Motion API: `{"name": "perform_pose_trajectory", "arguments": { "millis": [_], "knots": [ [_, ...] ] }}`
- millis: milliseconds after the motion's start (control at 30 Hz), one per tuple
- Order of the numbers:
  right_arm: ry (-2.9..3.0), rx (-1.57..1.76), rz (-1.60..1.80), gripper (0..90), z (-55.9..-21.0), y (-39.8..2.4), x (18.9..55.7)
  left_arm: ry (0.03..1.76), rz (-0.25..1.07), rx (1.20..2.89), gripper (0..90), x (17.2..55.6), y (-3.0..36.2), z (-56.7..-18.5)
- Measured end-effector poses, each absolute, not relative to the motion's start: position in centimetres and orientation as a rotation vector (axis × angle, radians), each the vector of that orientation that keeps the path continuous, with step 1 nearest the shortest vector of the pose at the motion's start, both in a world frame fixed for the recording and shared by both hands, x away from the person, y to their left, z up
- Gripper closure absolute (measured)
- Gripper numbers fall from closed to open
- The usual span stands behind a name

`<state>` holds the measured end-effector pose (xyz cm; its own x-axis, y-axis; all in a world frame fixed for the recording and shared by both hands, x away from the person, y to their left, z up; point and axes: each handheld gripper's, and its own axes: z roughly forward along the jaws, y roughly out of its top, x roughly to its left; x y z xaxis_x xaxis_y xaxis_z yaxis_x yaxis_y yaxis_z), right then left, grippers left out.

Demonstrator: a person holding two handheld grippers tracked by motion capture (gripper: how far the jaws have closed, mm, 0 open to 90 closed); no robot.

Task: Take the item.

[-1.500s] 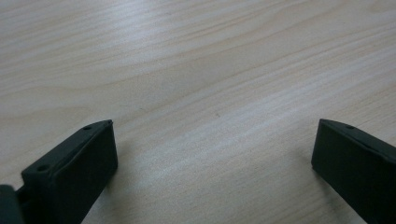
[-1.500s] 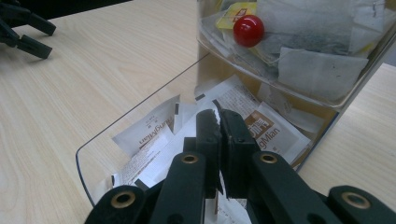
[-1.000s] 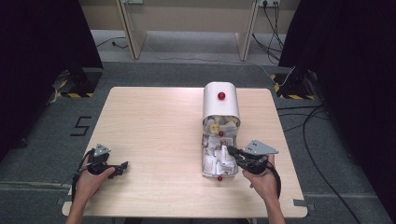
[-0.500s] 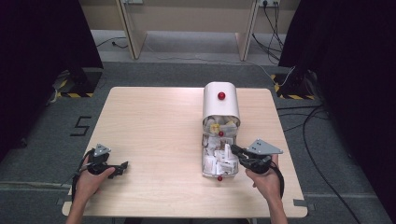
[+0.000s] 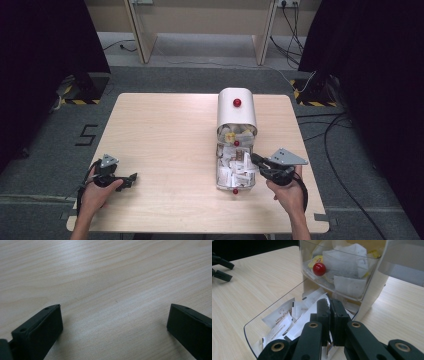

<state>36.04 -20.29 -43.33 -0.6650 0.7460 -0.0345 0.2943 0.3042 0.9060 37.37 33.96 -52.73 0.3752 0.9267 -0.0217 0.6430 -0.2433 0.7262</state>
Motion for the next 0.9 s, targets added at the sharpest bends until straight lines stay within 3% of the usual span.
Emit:
{"name": "perform_pose_trajectory", "arguments": {
  "millis": [900],
  "knots": [
    [2.025, 1.002, 1.308, 86.9, -42.6, -23.6, 36.0, 1.349, 0.555, 1.983, 0.0, 37.4, 34.0, -52.7]
  ]
}}
